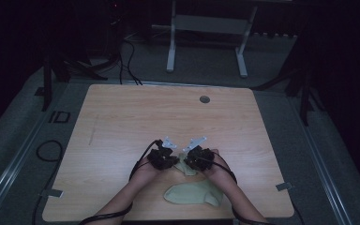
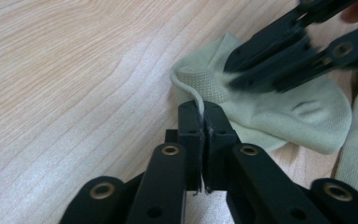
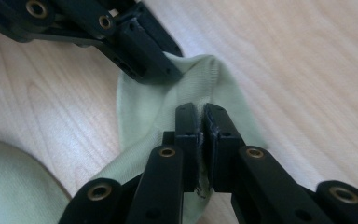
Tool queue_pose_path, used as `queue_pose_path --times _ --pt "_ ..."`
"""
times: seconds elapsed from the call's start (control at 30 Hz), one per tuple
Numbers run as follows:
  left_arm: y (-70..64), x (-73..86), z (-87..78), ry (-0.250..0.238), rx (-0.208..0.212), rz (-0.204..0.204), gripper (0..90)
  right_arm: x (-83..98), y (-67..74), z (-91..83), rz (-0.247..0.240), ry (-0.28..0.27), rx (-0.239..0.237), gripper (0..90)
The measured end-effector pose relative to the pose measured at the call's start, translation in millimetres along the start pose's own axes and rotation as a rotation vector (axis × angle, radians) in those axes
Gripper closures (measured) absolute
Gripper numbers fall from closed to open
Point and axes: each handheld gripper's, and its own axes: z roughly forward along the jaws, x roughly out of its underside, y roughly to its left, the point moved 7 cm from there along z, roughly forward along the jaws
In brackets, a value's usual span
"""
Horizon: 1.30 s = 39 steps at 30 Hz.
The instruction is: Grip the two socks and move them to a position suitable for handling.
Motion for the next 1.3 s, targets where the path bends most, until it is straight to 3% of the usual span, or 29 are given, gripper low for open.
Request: queue_pose_path --times 0.17,0.2,0.23,0.3,0.43,0.57,0.73,0.87,1.13,1.2,1.23,1.27,1.3 --pt "-1.3 -2.5 -6.5 -0.013 0.009 0.004 88.6 -7.3 -1.6 -16.9 -0.001 -0.040 0.013 85.1" --pt "-1.8 -4.9 -10.3 -0.021 0.001 0.010 88.6 -14.4 -6.5 -36.3 0.013 -0.084 0.028 85.1" --pt "-2.3 -7.0 -13.3 -0.033 0.003 0.004 88.6 -14.4 -6.5 -36.3 0.013 -0.084 0.028 85.1" --pt "-2.4 -11.4 -20.9 -0.048 -0.009 -0.001 88.6 -18.9 -15.7 -58.4 0.041 -0.134 0.043 85.1" --pt "-3.8 -20.0 -36.6 -0.079 -0.011 -0.003 88.6 -17.9 -24.8 -73.3 0.063 -0.158 0.063 85.0" --pt "-5.1 -27.1 -50.9 -0.108 -0.037 0.031 88.6 -6.4 -41.3 -90.3 0.126 -0.187 0.095 84.9" --pt "0.9 -19.6 -48.3 -0.117 -0.072 0.012 88.5 12.0 -51.9 -87.7 0.192 -0.184 0.111 84.9" --pt "0.1 -3.4 -33.9 -0.108 -0.069 -0.034 88.3 36.4 -56.7 -70.5 0.261 -0.135 0.119 84.7" --pt "-9.6 17.5 -12.1 -0.043 -0.059 -0.014 87.5 66.1 -55.5 -38.1 0.301 -0.069 0.101 83.7" --pt "-10.1 18.7 -10.5 -0.035 -0.036 -0.033 81.1 69.8 -56.8 -34.0 0.309 -0.053 0.106 80.5" --pt "-9.9 17.9 -11.6 -0.031 -0.034 -0.032 71.5 71.1 -57.9 -33.0 0.312 -0.044 0.106 75.3" --pt "-9.1 16.3 -14.3 -0.040 -0.050 -0.025 60.4 71.5 -58.6 -33.4 0.318 -0.039 0.105 70.8" --pt "-7.2 14.0 -18.0 -0.058 -0.072 -0.027 57.4 71.1 -59.0 -35.1 0.320 -0.046 0.100 67.6"
